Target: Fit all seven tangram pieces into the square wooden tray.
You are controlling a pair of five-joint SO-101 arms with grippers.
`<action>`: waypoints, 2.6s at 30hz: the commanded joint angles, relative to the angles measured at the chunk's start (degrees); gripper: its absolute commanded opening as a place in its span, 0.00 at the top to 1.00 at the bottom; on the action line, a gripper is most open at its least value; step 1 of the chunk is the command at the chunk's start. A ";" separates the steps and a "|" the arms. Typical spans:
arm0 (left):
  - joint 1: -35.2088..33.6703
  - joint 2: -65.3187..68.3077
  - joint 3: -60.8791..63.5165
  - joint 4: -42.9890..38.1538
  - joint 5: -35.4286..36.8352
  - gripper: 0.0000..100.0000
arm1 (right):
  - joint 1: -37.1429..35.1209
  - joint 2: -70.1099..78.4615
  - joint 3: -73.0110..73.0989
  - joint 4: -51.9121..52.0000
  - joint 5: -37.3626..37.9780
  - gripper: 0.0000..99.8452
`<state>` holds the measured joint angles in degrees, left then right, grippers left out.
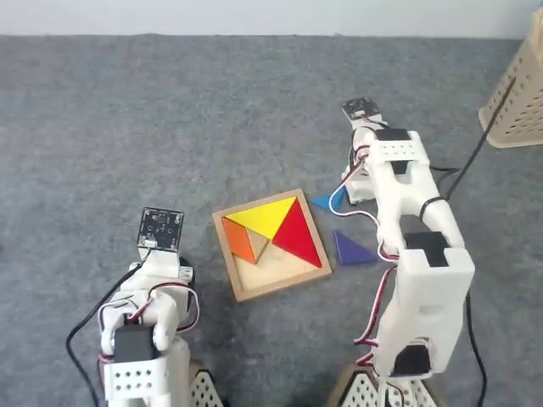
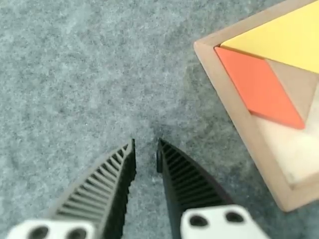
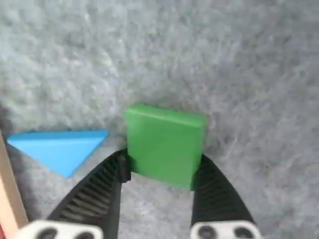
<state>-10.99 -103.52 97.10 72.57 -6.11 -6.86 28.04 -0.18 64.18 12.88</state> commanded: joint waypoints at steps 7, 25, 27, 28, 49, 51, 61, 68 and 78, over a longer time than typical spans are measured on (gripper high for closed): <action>0.09 -1.23 -0.57 0.00 0.44 0.93 | 0.04 -21.93 18.02 -2.24 4.57 0.99; 0.09 -1.23 -0.57 0.00 0.44 0.93 | -1.27 -41.27 28.04 -3.65 4.13 0.94; 0.09 -1.23 -0.57 0.00 0.44 0.93 | -3.12 -38.11 24.09 -1.54 2.81 0.87; 0.09 -1.23 -0.57 0.00 0.44 0.93 | -4.35 -36.26 21.89 -0.22 1.85 0.83; 0.09 -1.23 -0.57 0.00 0.44 0.93 | -11.03 -7.34 6.42 0.40 1.67 0.77; 0.09 -1.23 -0.57 0.00 0.44 0.93 | -9.71 -7.34 6.42 0.04 1.58 0.80; 0.09 -1.23 -0.57 0.00 0.44 0.93 | -6.29 -9.10 6.51 0.75 1.23 0.94; 0.09 -1.23 -0.57 0.00 0.44 0.93 | -12.09 -21.93 10.46 6.20 1.58 0.94; 0.09 -1.23 -0.57 0.00 0.44 0.93 | -29.93 -40.31 30.33 -1.98 8.26 0.94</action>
<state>-10.99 -103.52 97.10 72.57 -6.11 -32.09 -6.42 26.73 65.85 17.71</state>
